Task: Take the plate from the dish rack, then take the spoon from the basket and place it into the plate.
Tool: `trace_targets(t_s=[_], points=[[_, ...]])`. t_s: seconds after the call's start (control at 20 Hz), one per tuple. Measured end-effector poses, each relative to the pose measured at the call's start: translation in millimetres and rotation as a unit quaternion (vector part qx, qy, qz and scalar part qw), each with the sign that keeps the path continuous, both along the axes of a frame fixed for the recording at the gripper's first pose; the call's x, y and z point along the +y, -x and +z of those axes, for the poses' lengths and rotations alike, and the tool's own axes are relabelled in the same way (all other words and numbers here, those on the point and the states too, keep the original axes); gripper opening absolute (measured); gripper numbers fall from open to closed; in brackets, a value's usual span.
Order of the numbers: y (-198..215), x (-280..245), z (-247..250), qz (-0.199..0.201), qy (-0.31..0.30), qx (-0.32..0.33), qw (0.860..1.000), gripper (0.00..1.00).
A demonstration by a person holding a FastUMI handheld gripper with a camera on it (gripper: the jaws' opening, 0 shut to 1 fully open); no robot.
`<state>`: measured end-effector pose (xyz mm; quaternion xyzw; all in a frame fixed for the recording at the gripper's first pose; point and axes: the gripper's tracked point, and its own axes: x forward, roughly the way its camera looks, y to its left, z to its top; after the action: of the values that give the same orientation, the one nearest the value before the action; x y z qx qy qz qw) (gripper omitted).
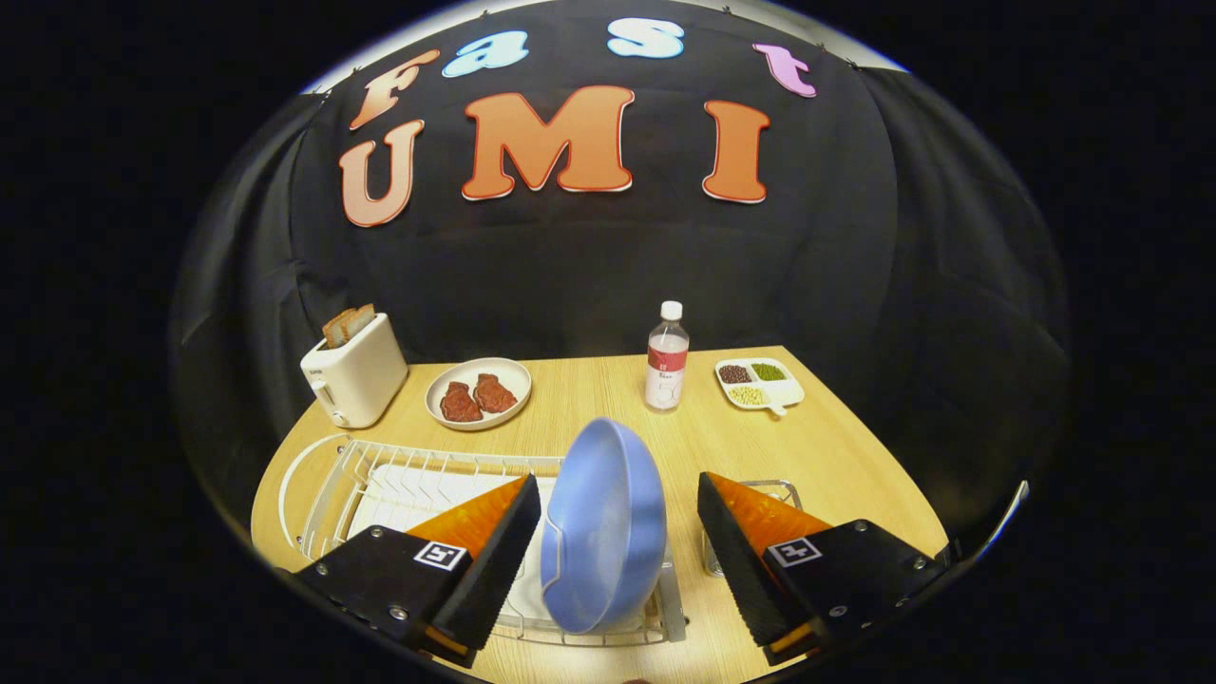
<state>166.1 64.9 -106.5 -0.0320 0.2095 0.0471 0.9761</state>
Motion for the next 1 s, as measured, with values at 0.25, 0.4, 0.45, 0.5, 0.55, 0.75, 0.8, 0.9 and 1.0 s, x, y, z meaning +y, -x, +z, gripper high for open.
trace_targets(t_s=[0.25, 0.4, 0.45, 0.5, 0.55, 0.75, 0.8, 0.9, 1.0], points=[[-10, 7, -22, 0.005, -0.004, 0.035, 0.999, 0.80], [-13, 5, -35, -0.006, 0.009, 0.057, 0.998, 0.61], [-14, 2, -38, -0.011, 0.014, 0.061, 0.998, 0.50], [-15, -1, -37, -0.020, 0.019, 0.061, 0.998, 0.41], [-16, -3, -38, -0.029, 0.020, 0.063, 0.997, 0.33], [-15, -9, -31, -0.056, 0.025, 0.060, 0.996, 0.25], [-15, -9, -26, -0.056, 0.032, 0.052, 0.997, 0.25], [-13, -10, -16, -0.058, 0.052, 0.039, 0.996, 0.25], [-12, -10, -10, -0.067, 0.066, 0.030, 0.995, 0.25]])
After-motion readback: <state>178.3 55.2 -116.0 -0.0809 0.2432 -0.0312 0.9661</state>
